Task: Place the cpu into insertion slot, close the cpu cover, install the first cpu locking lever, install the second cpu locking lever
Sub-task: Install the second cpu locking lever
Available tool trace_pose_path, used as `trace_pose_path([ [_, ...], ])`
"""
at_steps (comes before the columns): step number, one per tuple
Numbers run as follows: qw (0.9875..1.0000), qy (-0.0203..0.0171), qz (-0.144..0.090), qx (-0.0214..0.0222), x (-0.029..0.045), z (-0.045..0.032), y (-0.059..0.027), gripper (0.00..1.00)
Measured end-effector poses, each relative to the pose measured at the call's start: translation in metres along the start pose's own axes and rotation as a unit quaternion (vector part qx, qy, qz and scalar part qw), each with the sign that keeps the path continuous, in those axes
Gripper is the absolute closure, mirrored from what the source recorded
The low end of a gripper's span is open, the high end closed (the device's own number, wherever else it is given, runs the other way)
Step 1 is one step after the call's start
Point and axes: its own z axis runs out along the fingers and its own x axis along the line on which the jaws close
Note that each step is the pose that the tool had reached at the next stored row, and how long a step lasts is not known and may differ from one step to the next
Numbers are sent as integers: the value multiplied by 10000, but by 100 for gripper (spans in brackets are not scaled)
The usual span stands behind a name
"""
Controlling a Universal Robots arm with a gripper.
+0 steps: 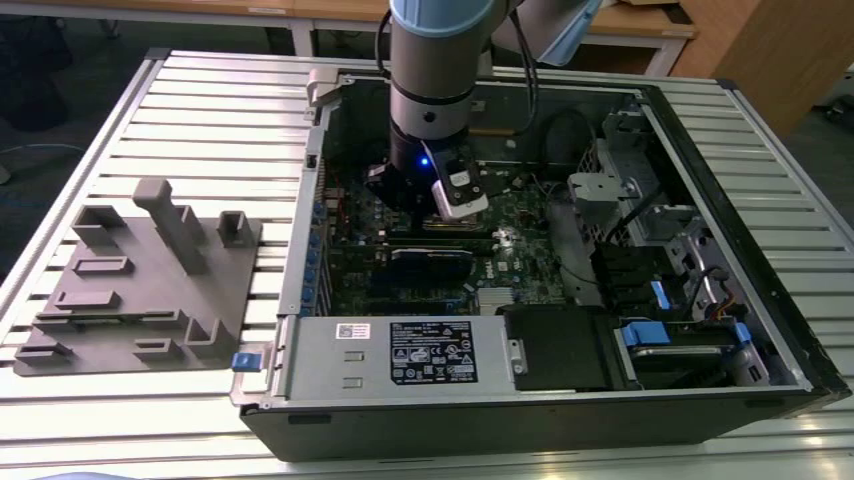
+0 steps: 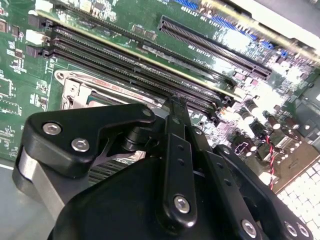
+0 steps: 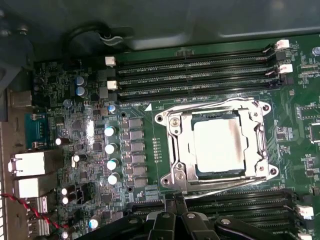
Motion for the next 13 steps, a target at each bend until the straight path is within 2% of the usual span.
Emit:
trace_pose_path([
  [7,10000,4,0,-34,5,23,15,89],
  [13,9999,20,1,-150,18,44,13,89],
])
